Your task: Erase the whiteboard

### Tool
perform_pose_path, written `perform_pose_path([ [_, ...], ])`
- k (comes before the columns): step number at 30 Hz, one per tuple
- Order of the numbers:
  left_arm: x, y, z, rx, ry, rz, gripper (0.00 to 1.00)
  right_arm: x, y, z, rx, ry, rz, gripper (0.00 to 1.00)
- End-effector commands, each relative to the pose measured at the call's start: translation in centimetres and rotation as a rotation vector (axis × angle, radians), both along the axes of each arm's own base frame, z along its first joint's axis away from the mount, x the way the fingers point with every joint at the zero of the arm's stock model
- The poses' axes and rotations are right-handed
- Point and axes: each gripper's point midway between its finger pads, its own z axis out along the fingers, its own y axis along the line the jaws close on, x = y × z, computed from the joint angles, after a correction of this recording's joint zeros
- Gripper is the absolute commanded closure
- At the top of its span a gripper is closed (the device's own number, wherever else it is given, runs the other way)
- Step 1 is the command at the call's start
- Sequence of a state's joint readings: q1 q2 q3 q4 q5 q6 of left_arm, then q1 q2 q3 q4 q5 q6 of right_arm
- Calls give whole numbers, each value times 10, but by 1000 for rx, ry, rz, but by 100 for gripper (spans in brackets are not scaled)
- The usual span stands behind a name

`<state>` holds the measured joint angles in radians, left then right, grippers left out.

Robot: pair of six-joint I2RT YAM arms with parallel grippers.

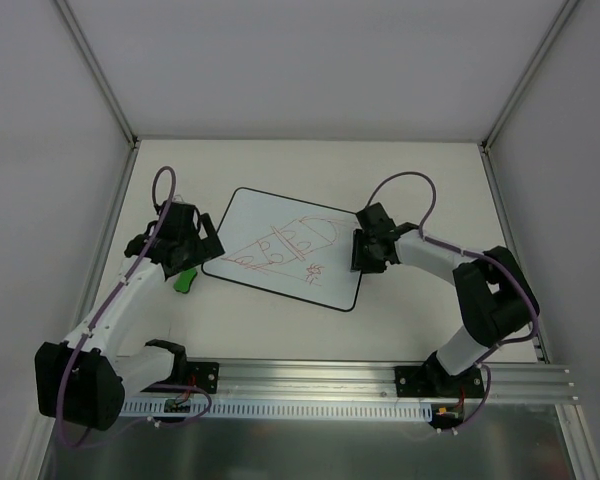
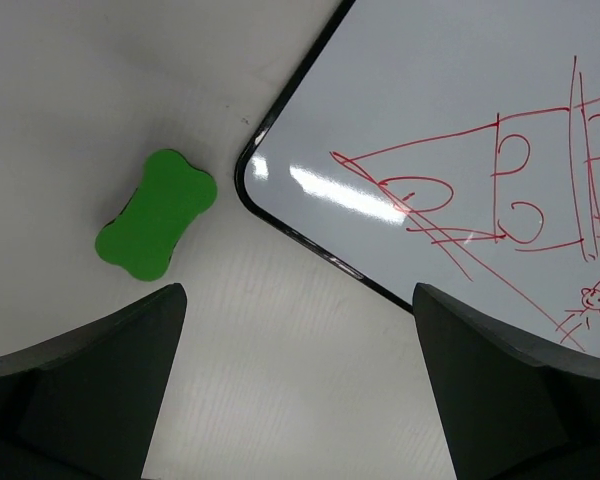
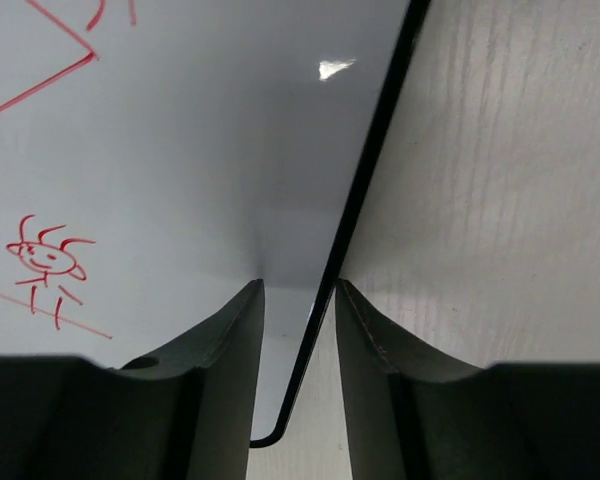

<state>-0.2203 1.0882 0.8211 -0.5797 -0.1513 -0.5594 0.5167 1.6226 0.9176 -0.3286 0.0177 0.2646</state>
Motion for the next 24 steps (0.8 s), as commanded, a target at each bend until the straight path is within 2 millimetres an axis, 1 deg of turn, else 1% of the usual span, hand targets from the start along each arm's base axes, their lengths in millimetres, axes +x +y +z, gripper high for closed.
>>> perform_pose_path([
  [1,-1,16,11,57,-11,0,1,2,-8,-8,-45,-33,-120,64],
  [2,-1,19,11,63,-11,5,1,-1,-13,-10,-60,-28,-139,66],
  [4,-2,27,10,94,-2,19,1,-10,-31,-18,-128,-14,-196,72],
  [6,-2,33,9,113,5,26,1,-15,-42,-21,-176,-6,-222,73],
  [7,-4,36,7,120,15,34,1,-21,-46,-24,-191,12,-230,74],
  [10,-4,43,3,132,36,45,1,-33,-49,-35,-195,65,-225,79],
  [12,-4,49,1,139,47,65,1,-38,-47,-38,-176,91,-220,83],
  [13,-5,51,-2,139,57,68,1,-39,-48,-38,-172,94,-221,88],
  [14,-5,51,-4,137,66,66,1,-42,-49,-39,-173,99,-224,89],
  [16,-7,55,-8,153,83,72,1,-45,-49,-34,-160,97,-221,92],
  [18,-7,60,-12,170,100,80,1,-54,-51,-33,-152,110,-224,93],
  [20,-7,62,-17,178,125,83,1,-60,-52,-26,-135,103,-224,94],
  [21,-6,62,-18,178,132,83,1,-66,-55,-27,-138,109,-222,94],
  [22,-5,63,-20,182,141,82,1,-69,-58,-21,-134,103,-222,94],
  [24,-4,64,-27,192,174,78,1,-77,-68,-18,-169,103,-223,95],
])
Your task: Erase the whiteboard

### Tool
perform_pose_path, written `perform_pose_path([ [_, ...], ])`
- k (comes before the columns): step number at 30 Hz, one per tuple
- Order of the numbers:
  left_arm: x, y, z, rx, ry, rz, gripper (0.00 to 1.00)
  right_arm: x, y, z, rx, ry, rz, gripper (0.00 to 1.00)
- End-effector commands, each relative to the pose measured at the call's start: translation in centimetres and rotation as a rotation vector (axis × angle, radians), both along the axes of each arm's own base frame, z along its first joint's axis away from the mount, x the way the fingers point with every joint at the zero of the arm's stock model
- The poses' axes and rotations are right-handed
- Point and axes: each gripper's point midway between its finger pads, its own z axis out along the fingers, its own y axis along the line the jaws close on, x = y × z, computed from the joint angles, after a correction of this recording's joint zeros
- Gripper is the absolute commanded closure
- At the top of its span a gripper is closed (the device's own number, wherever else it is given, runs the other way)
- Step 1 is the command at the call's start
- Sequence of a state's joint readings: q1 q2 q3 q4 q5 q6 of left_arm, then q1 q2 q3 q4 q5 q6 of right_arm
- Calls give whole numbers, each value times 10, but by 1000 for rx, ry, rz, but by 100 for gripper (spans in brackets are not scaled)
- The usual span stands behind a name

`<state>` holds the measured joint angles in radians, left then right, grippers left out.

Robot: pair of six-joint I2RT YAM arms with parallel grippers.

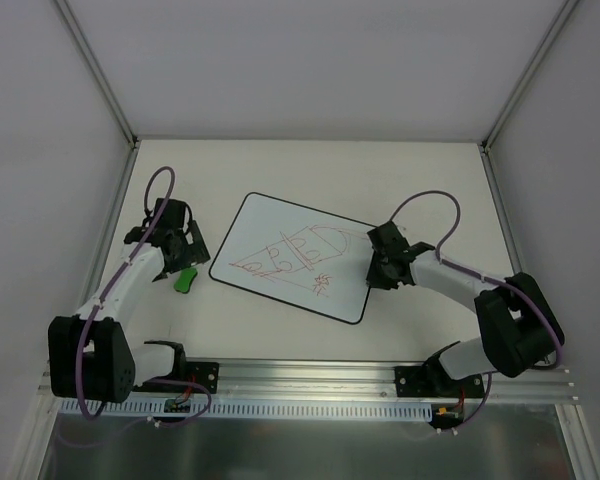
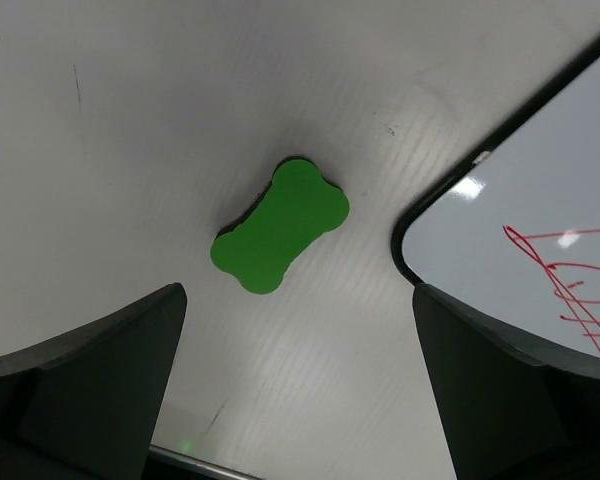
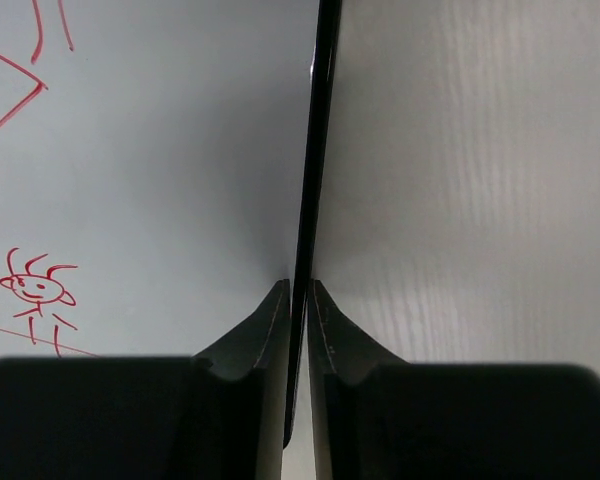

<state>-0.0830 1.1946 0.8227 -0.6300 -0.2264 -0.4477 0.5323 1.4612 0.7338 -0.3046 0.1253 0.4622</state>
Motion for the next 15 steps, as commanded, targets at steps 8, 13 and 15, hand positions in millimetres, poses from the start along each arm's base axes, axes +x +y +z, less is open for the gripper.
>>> perform_pose_path([
  [8,17,9,-7,14,75,-48,1,-66,-63,-13,-213,160,-7,95],
  [13,19,8,-20,14,131,-97,1,-59,-54,-6,-183,140,40,93],
  [15,20,6,-28,-2,157,-108,1,-55,-53,-3,-182,127,58,93],
])
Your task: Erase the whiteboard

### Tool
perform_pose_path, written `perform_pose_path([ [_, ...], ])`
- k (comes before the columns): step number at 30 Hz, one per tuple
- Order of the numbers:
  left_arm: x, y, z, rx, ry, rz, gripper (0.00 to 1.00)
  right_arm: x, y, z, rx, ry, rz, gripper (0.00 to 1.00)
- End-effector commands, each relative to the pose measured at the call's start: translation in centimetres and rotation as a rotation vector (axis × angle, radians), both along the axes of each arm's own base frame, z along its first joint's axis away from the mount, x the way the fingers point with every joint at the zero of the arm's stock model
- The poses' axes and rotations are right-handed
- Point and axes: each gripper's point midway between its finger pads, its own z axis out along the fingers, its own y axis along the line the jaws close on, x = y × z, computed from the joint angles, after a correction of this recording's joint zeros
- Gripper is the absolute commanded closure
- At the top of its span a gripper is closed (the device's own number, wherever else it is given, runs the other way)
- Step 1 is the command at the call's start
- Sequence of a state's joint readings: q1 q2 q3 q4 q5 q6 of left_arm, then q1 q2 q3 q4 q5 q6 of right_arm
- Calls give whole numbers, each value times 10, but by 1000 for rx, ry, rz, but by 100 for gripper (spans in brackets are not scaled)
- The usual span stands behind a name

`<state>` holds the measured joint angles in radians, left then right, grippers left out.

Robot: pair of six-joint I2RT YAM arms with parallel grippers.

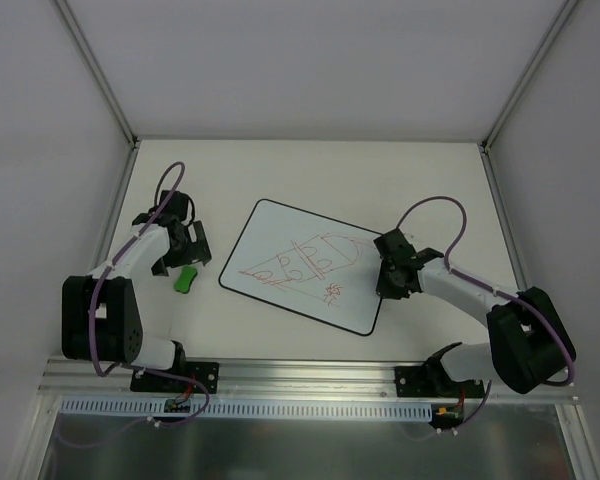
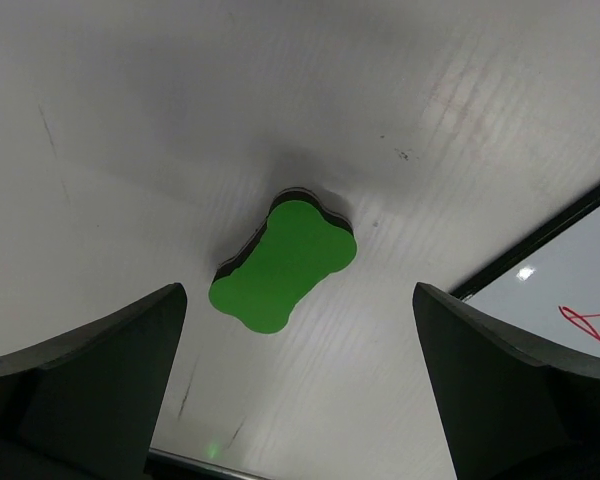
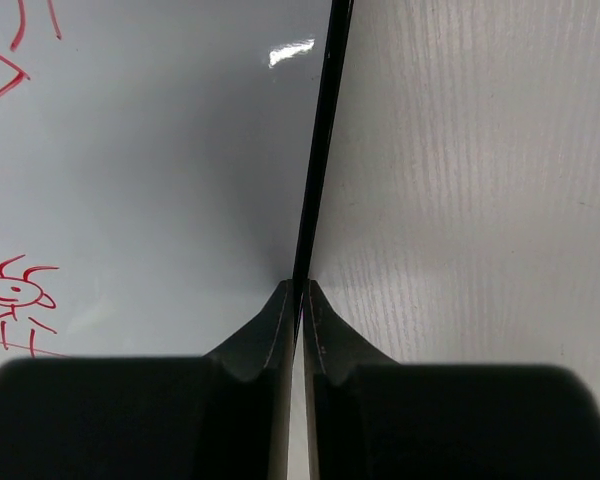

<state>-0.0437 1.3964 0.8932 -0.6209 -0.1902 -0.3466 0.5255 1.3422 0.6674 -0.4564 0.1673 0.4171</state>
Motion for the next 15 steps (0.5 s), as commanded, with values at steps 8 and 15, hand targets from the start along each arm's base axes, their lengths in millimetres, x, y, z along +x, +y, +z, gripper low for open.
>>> perform_pose_path([
  [8,11,6,-24,-14,80,-46,7,-15,-9,0,-34,50,79,91],
  [15,7,-10,-33,-101,93,-78,25,-14,-2,1,-1,45,96,91],
])
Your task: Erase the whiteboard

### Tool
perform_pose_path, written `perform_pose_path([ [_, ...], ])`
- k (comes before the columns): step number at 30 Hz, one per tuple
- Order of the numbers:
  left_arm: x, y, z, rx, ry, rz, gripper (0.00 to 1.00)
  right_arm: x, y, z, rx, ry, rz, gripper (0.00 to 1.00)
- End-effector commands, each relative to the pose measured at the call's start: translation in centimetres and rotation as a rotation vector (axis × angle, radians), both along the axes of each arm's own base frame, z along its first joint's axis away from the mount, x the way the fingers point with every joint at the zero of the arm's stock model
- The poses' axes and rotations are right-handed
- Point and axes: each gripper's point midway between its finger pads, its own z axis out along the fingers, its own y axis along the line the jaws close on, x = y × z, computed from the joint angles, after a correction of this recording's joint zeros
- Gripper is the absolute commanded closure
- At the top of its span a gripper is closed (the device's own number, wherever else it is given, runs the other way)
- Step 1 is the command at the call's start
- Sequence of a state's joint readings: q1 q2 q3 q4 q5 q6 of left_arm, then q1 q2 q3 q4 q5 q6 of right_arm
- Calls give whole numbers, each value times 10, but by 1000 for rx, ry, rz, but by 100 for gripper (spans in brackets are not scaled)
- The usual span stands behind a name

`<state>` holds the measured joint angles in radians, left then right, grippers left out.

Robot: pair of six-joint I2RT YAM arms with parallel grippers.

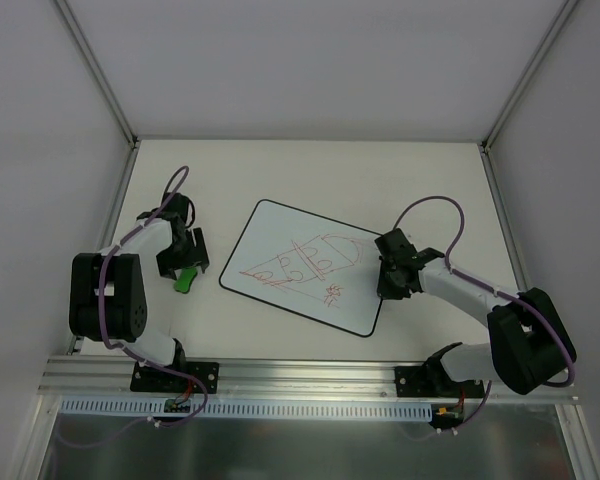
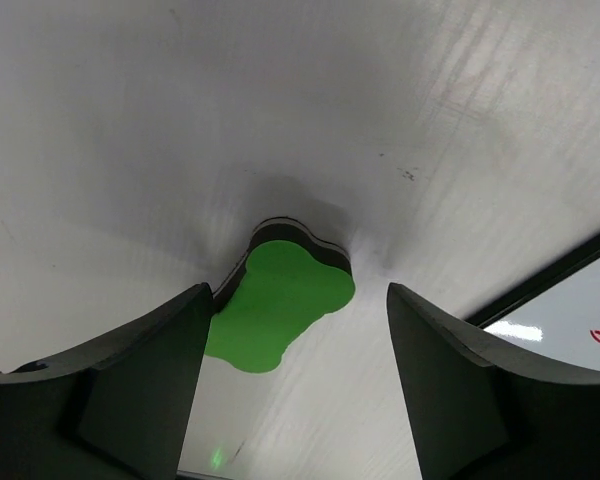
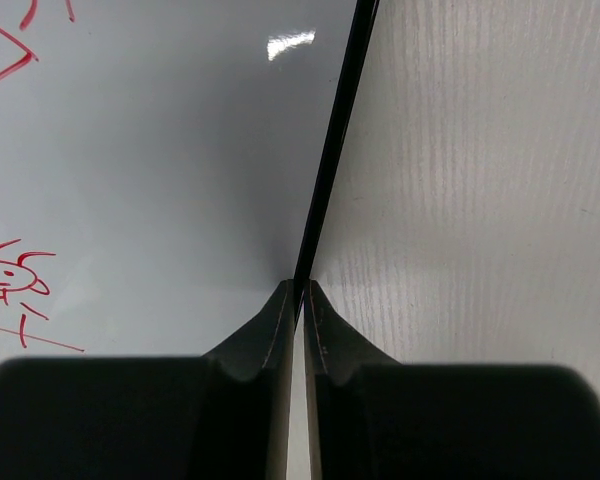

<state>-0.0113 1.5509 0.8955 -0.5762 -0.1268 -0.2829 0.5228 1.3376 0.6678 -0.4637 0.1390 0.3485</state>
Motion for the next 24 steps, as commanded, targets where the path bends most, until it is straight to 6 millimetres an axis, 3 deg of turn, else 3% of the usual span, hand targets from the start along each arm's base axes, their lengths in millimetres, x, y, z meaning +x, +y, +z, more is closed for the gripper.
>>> perform_pose_path([
  [1,4,-14,1,-85,-14,-25,30,-10,-2,1,2,28,27,91],
  [4,-2,-28,3,-166,-17,8,38,-9,-2,2,3,24,34,91],
  [7,-5,-34,8,-197,-39,42,40,-9,0,1,12,25,36,91],
  [12,-7,-26,15,-156,-68,51,41,-10,1,1,23,27,36,90],
  [24,-8,-13,8,-82,-38,24,45,-12,6,0,50,34,34,90],
])
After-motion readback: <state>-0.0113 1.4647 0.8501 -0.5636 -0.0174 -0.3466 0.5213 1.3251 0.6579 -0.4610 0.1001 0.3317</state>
